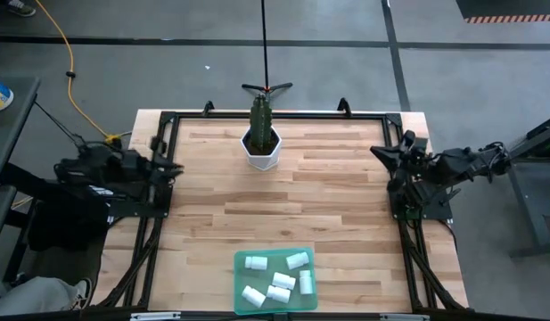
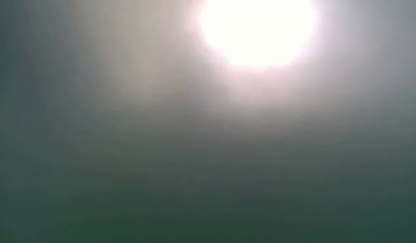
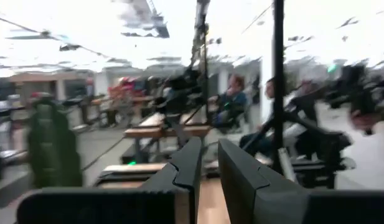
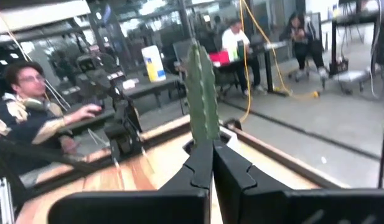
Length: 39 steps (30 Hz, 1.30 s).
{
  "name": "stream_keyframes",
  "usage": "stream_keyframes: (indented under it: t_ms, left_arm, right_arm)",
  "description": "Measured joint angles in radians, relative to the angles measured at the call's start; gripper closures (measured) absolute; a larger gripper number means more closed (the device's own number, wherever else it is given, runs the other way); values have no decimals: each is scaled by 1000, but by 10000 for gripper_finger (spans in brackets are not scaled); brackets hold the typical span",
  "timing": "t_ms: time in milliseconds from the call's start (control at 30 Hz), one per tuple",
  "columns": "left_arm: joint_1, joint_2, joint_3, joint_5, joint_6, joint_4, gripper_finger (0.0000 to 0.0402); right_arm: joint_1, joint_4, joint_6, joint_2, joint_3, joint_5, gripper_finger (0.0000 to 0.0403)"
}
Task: Pick and place pill bottles into a basket
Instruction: Return to Home Position
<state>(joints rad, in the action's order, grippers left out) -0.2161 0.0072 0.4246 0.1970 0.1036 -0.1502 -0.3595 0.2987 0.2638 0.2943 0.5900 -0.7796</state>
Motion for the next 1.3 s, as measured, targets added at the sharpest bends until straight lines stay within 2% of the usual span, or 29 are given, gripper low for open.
stream_keyframes:
  t_ms: [100,267,400,567,733,900,1100,1200,1300]
  left_arm:
    - [0,1,-121,-52,-25,171,312]
    - [0,1,-311,-172,-52,510,312]
    - [0,0,-410,-193,-76,689,312]
    - [0,0,-411,-187,-81,665,312]
    - [0,1,-412,-133,-82,607,311]
    - [0,0,-412,-64,-39,644,312]
    - [0,0,-413,-3,-11,674,312]
    - [0,0,-413,-8,-40,672,312]
    - [0,0,-413,-18,-55,671,312]
  right_arm:
    - [0,63,56,1,0,-6,402]
    - [0,60,63,1,0,-25,402]
    - [0,60,60,1,0,-26,401]
    - [0,94,85,0,0,-14,402]
    - [0,188,194,-1,-14,18,402]
    - [0,15,200,-65,-149,21,402]
    - [0,-216,112,-222,-319,38,402]
    - [0,-258,73,-289,-363,37,402]
    - [0,-263,72,-284,-378,26,402]
